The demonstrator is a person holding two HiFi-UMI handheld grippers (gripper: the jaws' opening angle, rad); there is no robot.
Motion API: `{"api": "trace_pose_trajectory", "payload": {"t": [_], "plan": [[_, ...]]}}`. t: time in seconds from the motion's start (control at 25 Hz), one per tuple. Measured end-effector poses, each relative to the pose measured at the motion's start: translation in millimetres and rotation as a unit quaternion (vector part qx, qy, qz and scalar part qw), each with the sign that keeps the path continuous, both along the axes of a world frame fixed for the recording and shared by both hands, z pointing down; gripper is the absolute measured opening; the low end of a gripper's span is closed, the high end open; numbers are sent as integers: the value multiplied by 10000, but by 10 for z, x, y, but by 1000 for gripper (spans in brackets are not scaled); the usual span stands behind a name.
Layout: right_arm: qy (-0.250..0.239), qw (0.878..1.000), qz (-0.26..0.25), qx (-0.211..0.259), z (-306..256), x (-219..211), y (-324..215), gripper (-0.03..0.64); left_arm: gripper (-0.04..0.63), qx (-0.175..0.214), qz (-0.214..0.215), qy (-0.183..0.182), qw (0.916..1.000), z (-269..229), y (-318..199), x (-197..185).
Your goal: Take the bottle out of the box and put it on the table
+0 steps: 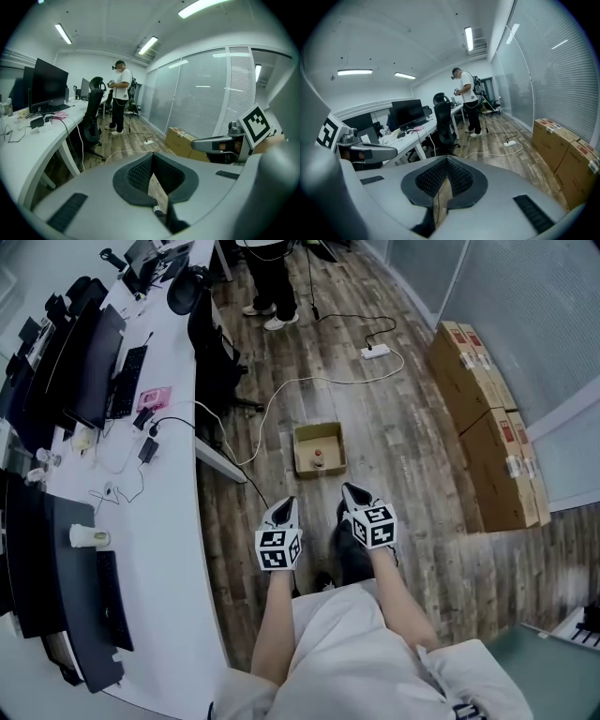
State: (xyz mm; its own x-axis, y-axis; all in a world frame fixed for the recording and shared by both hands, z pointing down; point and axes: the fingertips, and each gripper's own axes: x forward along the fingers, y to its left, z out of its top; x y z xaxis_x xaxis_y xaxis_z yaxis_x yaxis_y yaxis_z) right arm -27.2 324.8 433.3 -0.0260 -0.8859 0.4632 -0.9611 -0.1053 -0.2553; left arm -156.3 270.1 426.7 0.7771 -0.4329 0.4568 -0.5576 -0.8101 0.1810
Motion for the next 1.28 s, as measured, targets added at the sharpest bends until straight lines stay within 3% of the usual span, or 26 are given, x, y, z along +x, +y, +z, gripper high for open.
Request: {"api": "trace_pose_trajectory", "payload": {"t": [0.4, 0.76, 0.96, 1.12, 1.28], "plan": [[-144, 9994, 160, -288, 191, 643, -633, 40, 15, -83, 215, -185, 9996, 185, -657, 657], [-245, 9994, -46, -258, 188, 1211, -1477, 40, 15, 39, -15, -323, 9995, 106, -1470, 1237], [-266, 9991, -255, -192, 99, 1518, -2011, 40, 15, 189, -299, -183, 9992, -49, -1892, 1545], [-302, 9987, -373, -153, 121, 1718, -2344, 40, 15, 54, -458, 49, 9989, -60, -2190, 1756], [-507, 9977, -429, -94, 196, 1907, -2476, 40, 15, -50, -449, -195, 9988, 101, -2341, 1898]]}}
